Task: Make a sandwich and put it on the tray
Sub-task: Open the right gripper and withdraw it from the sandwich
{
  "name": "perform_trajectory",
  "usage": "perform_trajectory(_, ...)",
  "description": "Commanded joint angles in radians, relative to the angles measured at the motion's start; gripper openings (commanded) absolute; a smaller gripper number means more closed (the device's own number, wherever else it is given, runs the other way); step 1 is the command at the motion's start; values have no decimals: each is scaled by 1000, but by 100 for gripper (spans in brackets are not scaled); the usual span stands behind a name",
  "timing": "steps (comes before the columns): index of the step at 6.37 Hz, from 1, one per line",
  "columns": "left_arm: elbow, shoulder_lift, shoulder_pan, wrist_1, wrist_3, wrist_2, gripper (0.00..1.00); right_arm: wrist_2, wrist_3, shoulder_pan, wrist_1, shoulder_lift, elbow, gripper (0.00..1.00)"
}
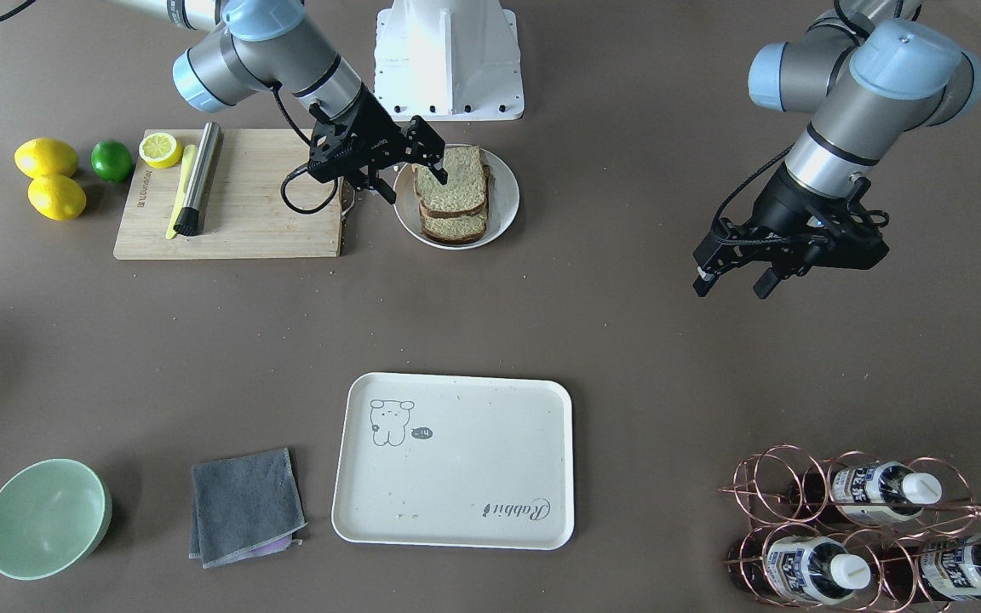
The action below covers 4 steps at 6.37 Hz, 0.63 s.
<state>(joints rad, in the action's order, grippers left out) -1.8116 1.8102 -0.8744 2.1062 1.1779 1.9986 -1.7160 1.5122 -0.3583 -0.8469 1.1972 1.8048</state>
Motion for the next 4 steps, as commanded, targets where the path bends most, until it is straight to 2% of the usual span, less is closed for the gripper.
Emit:
perform_trajectory(1, -21, 9, 32, 0, 18, -21, 97, -140, 0, -108, -9, 31, 42, 99)
perform_trajectory(3, -61, 41, 121, -3, 164, -68, 97, -329, -10, -277, -11, 114, 62, 99)
perform_trajectory(4, -107, 40, 197, -5, 236, -131, 97, -388, -15, -341, -9, 145, 62, 99)
